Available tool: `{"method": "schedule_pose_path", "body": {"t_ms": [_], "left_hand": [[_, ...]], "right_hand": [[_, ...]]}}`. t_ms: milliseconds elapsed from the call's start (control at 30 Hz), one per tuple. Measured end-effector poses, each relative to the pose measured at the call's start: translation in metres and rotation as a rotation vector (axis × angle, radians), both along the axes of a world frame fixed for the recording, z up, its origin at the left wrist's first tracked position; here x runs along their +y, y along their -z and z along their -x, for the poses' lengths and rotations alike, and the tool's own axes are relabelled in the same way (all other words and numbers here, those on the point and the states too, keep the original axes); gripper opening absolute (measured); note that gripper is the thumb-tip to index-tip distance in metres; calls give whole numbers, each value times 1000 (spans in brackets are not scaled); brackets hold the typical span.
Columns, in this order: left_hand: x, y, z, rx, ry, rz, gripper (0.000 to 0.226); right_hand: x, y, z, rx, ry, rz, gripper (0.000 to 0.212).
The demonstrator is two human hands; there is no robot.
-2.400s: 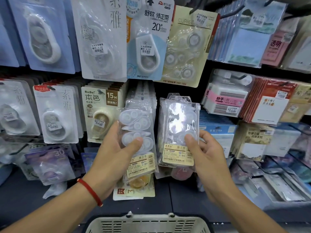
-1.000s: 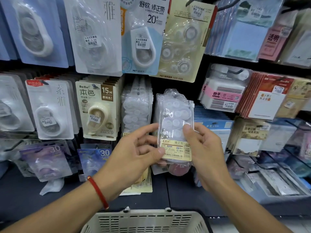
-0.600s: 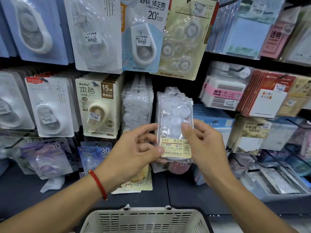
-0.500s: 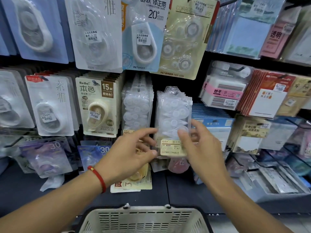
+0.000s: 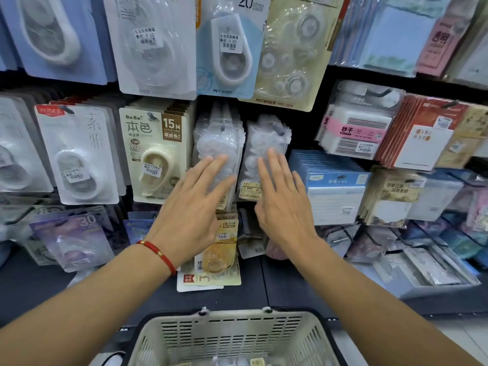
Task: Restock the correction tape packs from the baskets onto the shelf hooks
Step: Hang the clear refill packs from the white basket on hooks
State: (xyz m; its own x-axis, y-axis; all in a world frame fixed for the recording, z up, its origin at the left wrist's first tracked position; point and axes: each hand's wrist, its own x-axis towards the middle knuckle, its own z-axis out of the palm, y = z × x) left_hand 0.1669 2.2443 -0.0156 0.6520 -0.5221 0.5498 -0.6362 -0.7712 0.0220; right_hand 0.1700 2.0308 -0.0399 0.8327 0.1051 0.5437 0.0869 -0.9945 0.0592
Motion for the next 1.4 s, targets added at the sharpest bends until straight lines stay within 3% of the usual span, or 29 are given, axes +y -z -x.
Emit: {"method": "schedule_pose_path", "body": {"t_ms": [333,433,567,633,733,833,900,967,1033,1133,1200,1400], "left_hand": [[10,11,-8,8,58,-66,81],[18,15,-5,2,101,-66,76],[26,27,8,53,142,-117,66],[33,46,20,113,192,-131,58],[44,90,47,271,257,-268,51],[54,142,71,546,225,-646,55],[61,180,86,752,173,-814,56],[64,217,100,929,87,-846,58],[62,255,115,1090,-12,-762,61],[47,301,139,1268,-73,-629,70],[34,322,154,1285,-46,-617,77],[11,350,180,1162,-50,-582,84]], "right_hand": [[-2,-3,-85,153,8,-147,99],[-3,5,-78,148,-88,-297,90],[-4,38,-25,5,-182,-523,61],[-6,63,15,-66,-270,-431,41],[-15,110,67,-103,-442,-91,23],[-17,164,100,185,-457,-51,25],[-16,204,116,671,-330,-21,30],[-22,248,136,1113,-182,-1,42],[-31,281,161,1364,-107,-63,61],[-32,312,192,1433,-98,-65,83],[-25,320,204,1389,-94,-26,89],[1,324,217,1276,-254,46,73]]}}
